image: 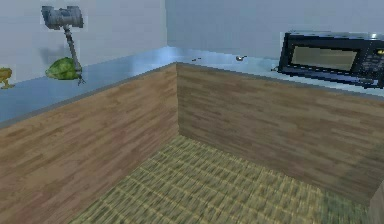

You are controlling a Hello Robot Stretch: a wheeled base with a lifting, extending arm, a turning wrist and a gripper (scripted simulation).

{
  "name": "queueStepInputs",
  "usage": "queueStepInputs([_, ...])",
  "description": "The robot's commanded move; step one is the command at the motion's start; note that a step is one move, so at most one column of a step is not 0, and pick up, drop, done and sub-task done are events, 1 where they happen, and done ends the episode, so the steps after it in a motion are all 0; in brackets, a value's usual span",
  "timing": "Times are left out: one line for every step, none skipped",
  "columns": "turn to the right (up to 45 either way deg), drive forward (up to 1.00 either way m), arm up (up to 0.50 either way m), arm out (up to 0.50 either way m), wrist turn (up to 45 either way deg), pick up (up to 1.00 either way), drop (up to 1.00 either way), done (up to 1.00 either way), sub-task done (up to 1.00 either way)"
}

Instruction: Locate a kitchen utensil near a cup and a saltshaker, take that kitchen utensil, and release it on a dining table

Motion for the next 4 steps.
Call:
queueStepInputs([0.0, 0.00, 0.00, 0.00, -45.0, 0.00, 0.00, 0.00, 0.00])
queueStepInputs([0.0, 0.00, 0.00, 0.00, -45.0, 0.00, 0.00, 0.00, 0.00])
queueStepInputs([0.0, 0.00, 0.00, 0.00, -45.0, 0.00, 0.00, 0.00, 0.00])
queueStepInputs([0.0, 0.00, 0.00, 0.00, -21.0, 0.00, 0.00, 0.00, 0.00])
